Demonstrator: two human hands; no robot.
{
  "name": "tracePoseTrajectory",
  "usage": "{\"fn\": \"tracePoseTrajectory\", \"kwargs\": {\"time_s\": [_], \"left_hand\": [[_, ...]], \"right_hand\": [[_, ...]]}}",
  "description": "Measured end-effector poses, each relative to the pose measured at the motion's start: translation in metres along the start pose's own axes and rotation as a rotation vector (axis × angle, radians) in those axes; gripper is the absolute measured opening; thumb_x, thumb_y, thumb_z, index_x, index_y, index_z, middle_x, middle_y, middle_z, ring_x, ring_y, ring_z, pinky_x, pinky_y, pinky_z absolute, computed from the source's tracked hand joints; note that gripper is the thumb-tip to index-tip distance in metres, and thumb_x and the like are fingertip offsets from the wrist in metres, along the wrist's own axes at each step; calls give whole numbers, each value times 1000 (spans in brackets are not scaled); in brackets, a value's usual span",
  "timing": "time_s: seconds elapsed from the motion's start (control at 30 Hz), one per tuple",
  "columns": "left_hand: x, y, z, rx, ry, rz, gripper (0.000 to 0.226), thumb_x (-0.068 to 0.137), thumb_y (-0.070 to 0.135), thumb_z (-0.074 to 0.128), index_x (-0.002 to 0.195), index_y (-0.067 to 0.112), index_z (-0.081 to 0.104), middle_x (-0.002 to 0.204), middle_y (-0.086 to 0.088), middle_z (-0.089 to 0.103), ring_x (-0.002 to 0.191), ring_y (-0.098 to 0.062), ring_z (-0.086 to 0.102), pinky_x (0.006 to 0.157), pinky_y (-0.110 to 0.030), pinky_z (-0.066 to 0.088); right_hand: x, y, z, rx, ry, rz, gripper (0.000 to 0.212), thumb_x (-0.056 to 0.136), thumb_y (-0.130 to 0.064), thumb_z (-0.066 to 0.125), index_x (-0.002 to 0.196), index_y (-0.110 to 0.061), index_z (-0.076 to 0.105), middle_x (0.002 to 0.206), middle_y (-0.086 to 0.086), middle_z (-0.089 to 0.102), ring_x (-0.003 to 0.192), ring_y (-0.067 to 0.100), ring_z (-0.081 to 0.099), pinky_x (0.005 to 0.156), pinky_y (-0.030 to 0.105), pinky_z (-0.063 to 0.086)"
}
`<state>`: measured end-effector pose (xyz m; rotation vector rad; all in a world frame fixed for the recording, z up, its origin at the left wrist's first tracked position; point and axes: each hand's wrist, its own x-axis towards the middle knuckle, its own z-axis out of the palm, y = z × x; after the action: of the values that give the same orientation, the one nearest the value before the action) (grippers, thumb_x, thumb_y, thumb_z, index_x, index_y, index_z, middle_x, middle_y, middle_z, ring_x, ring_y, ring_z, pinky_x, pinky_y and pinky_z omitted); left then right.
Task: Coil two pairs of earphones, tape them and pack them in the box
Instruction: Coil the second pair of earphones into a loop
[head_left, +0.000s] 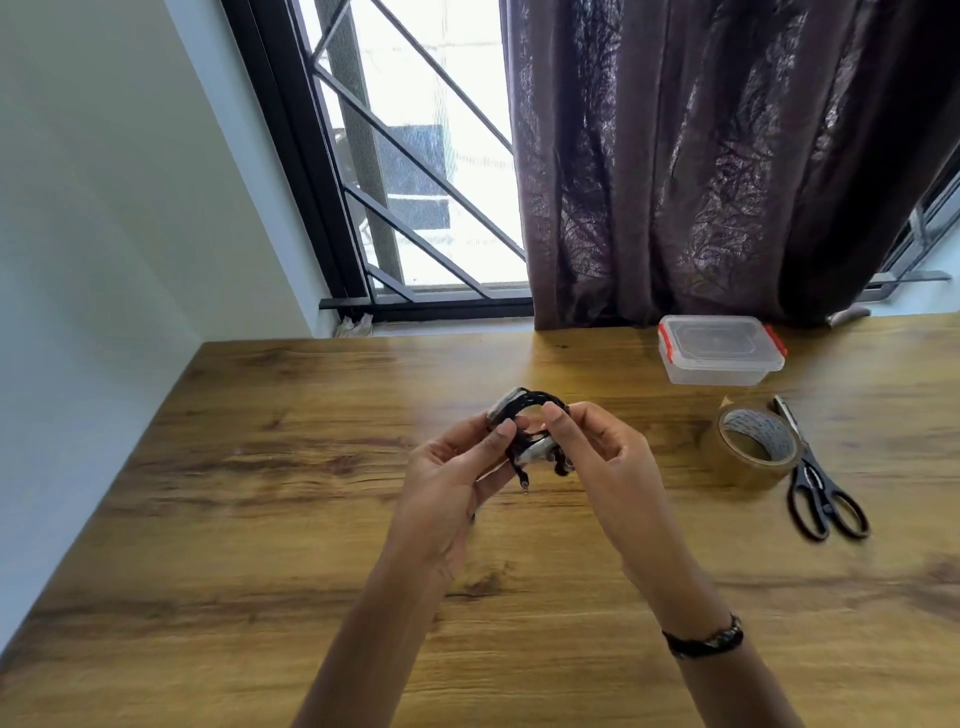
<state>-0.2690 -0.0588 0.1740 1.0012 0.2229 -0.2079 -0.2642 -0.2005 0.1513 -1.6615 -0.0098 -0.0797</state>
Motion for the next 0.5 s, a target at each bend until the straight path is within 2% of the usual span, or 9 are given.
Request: {"fn": "tracePoseTrajectory", "kwargs": {"time_s": [0.07,0.13,0.23,0.3,0.37,0.43,0.5], "left_hand": [[7,-13,-1,-18,32,-17,18,80,2,62,91,6,75,87,-11,75,75,-15,72,63,-22,58],[14,-28,-3,-34,65,-30,18,83,0,61,95,3,74,85,-11,75,70,-14,71,61,-21,58],[28,-54,-12,-33,150,-64,19,86,0,61,100,2,72,88,-12,75,71,-14,71,61,-19,57],[36,-71,-20,-27,216,-98,18,86,-1,61,99,3,73,85,-11,75,70,-13,71,62,-18,57],[43,-89,-28,-13,283,-129,16,85,-1,63,97,3,73,78,-8,75,65,-11,69,60,-18,55],[49,-105,-34,22,365,-155,15,84,0,66,97,3,72,77,-7,74,63,-12,66,58,-19,53],[56,-121,-39,61,457,-180,17,82,3,70,99,1,69,80,-9,72,66,-14,65,58,-22,51]], "right_hand": [[1,11,-2,38,-24,62,36,86,-47,57,94,-14,69,82,9,71,75,15,66,66,27,51],[1,22,-4,138,-35,143,35,86,-41,59,96,-8,68,81,7,74,76,16,72,66,25,57],[-1,44,-7,149,-29,220,34,81,-39,64,92,-9,71,73,0,72,67,9,68,63,18,55],[-3,63,-10,151,-32,267,32,77,-38,67,90,-11,74,70,-4,69,68,7,65,67,19,55],[-6,84,-13,140,-26,311,21,82,-29,69,92,-11,76,73,-2,71,73,8,65,73,23,56],[-10,102,-13,115,-5,337,11,85,-17,70,93,-12,77,78,1,74,76,11,68,73,23,56],[-11,116,-11,93,50,362,14,83,-11,73,97,-9,75,79,3,76,75,13,71,69,21,57]]}}
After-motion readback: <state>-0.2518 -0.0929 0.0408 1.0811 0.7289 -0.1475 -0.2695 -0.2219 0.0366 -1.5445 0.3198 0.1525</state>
